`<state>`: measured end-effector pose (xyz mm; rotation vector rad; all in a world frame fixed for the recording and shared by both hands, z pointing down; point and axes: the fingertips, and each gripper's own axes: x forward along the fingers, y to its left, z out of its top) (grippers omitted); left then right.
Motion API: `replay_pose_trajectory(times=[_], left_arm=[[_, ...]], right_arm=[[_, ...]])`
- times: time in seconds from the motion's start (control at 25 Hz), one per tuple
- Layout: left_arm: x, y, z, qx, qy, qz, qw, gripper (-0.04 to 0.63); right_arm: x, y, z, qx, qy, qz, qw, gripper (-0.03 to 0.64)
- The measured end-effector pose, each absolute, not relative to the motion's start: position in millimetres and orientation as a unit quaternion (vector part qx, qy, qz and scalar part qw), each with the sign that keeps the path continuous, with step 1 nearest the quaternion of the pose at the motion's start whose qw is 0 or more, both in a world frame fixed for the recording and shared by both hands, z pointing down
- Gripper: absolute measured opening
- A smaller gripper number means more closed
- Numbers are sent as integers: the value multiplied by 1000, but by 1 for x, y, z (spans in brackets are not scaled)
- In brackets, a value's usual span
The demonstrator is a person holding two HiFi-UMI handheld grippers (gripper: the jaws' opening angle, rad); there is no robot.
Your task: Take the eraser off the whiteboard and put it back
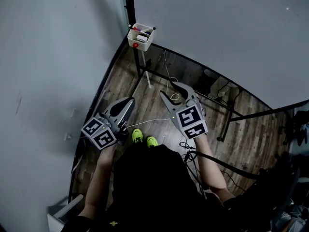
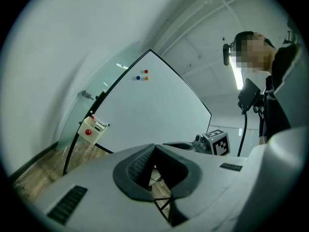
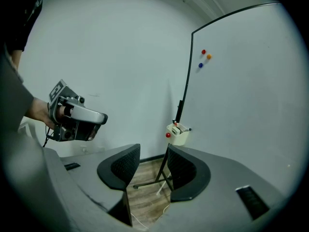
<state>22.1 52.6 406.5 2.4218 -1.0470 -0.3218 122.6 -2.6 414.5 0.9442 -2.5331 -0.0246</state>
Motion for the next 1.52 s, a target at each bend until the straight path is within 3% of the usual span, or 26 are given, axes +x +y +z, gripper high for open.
replay_pose_trajectory(times=[0.64, 0.8, 1.52], left_arm=[[17, 88, 403, 884, -391, -114, 232, 20], [10, 102, 401, 889, -379, -110, 233, 20], [-3, 125, 389, 903, -348, -118, 222, 20]], right_arm=[[113, 45, 423, 326, -926, 23, 191, 150], [101, 57, 417, 341, -923, 24, 177, 34], [69, 90, 401, 340, -926, 27, 162, 29]])
